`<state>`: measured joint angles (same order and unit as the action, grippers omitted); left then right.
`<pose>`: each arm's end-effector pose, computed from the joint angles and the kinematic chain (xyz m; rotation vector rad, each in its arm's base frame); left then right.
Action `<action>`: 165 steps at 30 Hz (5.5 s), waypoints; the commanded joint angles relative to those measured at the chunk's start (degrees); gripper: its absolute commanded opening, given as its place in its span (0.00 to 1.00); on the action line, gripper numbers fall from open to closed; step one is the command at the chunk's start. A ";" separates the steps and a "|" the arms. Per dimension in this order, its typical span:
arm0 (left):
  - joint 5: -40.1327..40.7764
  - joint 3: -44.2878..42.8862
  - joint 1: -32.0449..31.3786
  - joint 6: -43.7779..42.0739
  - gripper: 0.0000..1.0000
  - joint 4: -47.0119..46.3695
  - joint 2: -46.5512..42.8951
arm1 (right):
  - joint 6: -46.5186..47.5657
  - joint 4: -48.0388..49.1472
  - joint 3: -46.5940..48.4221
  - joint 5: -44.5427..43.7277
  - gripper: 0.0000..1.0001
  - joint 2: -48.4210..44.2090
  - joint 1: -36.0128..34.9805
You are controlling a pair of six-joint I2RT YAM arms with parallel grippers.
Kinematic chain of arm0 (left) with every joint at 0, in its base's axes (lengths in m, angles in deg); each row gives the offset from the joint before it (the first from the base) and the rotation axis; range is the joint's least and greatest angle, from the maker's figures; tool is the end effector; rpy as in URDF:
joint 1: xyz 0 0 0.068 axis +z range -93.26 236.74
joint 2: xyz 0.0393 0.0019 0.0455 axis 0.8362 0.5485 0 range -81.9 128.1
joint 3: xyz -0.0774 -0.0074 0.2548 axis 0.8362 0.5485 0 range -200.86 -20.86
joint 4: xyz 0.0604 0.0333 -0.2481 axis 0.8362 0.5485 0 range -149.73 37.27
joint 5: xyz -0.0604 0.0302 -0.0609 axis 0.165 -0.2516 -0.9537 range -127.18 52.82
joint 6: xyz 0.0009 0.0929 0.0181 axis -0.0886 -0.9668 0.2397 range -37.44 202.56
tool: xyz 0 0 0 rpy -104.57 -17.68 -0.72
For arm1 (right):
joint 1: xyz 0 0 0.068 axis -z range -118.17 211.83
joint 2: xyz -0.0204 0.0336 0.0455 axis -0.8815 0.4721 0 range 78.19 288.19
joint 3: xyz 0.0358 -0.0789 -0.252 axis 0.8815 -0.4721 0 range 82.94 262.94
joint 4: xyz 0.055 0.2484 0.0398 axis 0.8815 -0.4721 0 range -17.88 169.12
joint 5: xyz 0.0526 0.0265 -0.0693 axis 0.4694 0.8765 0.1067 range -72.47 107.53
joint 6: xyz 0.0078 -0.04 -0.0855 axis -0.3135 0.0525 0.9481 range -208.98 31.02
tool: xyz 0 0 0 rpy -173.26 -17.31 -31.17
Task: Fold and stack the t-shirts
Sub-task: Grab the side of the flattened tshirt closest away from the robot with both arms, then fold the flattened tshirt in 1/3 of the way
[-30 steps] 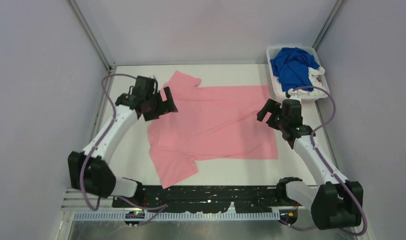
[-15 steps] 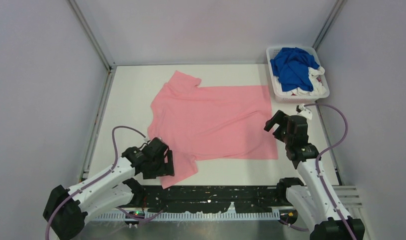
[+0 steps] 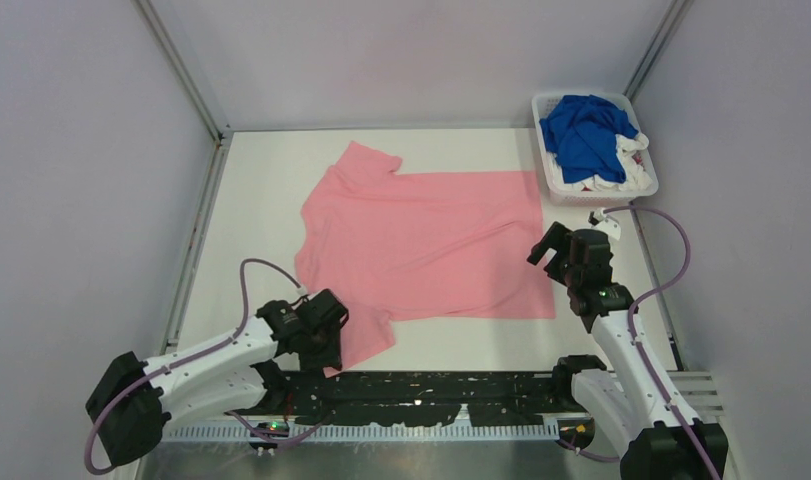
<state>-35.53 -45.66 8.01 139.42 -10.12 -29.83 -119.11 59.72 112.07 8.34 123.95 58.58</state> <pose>0.0938 -0.1033 0.1041 -0.2154 2.9624 -0.2461 0.2169 -0.0014 0.1932 0.5970 2.1118 0.1519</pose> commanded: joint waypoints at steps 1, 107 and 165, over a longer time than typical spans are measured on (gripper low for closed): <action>2.44 -2.16 -1.61 1.44 0.34 -2.77 4.72 | 0.02 0.78 -0.06 -2.00 0.95 -0.35 0.14; -6.83 -27.67 28.31 -17.10 0.00 -21.78 8.86 | -10.10 -14.05 12.50 -5.88 0.06 7.51 -7.44; -23.68 -23.86 35.47 -19.02 1.00 -36.57 43.43 | -5.42 4.27 9.73 6.81 0.95 38.10 -10.66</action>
<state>-59.11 -75.04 45.60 119.29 -44.33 14.74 -122.82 66.50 126.12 15.64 163.90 47.70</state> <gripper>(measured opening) 0.994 0.954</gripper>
